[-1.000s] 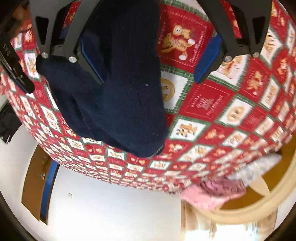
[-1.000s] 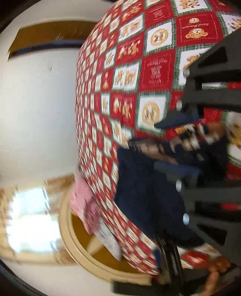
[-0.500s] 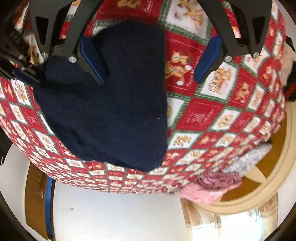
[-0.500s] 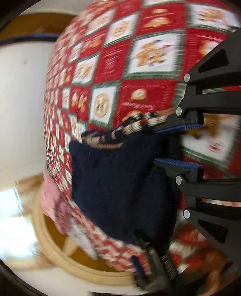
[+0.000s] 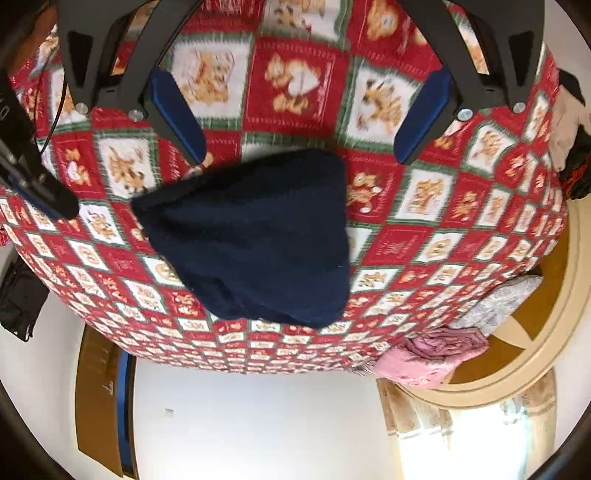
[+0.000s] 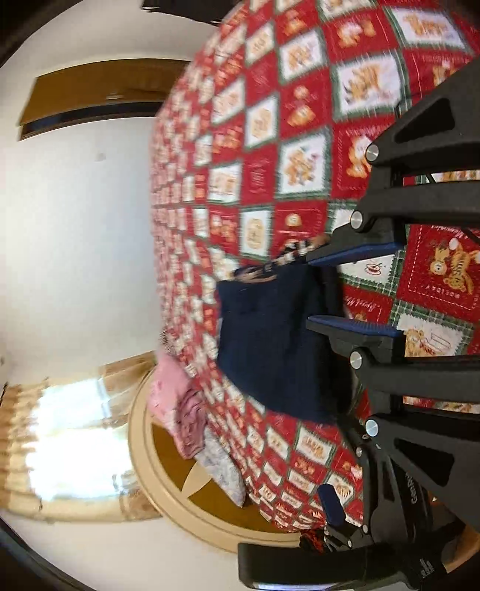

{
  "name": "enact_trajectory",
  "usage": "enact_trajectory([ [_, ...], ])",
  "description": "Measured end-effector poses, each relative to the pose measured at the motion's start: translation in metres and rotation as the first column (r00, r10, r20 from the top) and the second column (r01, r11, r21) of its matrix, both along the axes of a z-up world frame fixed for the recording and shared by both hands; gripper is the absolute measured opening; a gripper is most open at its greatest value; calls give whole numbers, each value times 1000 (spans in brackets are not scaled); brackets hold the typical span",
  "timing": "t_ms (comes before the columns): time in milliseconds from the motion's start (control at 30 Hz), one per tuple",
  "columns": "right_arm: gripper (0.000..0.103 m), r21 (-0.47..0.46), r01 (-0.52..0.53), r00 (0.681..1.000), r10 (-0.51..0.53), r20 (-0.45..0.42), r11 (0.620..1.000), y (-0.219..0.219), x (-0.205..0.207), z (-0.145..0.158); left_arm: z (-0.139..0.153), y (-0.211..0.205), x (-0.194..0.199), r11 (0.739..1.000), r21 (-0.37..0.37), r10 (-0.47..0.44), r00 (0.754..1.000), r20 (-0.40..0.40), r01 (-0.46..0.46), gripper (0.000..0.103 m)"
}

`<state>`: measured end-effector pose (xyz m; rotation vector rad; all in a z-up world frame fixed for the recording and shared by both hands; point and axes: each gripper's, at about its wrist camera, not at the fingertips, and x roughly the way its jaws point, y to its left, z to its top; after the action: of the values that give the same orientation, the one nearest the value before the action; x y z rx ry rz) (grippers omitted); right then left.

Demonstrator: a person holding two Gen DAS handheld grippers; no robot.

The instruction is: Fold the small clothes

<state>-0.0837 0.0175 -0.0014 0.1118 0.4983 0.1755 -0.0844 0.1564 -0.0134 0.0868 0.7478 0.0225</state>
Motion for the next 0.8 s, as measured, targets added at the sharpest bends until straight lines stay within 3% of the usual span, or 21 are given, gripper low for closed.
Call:
enact_trajectory([
  [100, 30, 35, -37, 999, 36, 32, 999, 2, -27, 35, 20, 3, -22, 1000, 10, 14, 999, 37, -14, 103],
  [233, 32, 55, -116, 984, 107, 140, 992, 8, -78, 95, 57, 13, -56, 1000, -25, 9, 990, 144, -6, 103],
  [267, 36, 66, -132, 981, 121, 150, 989, 9, -85, 104, 67, 16, -63, 999, -36, 9, 985, 173, -3, 103],
  [333, 67, 156, -204, 971, 179, 161, 966, 4, -102, 125, 86, 20, -78, 999, -45, -3, 975, 220, 13, 103],
  [367, 71, 205, -240, 962, 204, 182, 949, 1, -110, 132, 92, 22, -83, 999, -37, -6, 972, 234, 15, 103],
  [433, 73, 220, -269, 948, 218, 231, 938, 0, -121, 138, 105, 23, -95, 1000, -15, 2, 961, 275, 3, 103],
  [567, 73, 108, -101, 967, 72, 246, 989, 4, -124, 126, 116, 19, -110, 1000, 11, 3, 936, 351, -8, 103],
  [800, 73, 85, 0, 975, -19, 221, 996, 0, -117, 104, 113, 4, -119, 1000, -2, -28, 934, 355, 31, 103],
])
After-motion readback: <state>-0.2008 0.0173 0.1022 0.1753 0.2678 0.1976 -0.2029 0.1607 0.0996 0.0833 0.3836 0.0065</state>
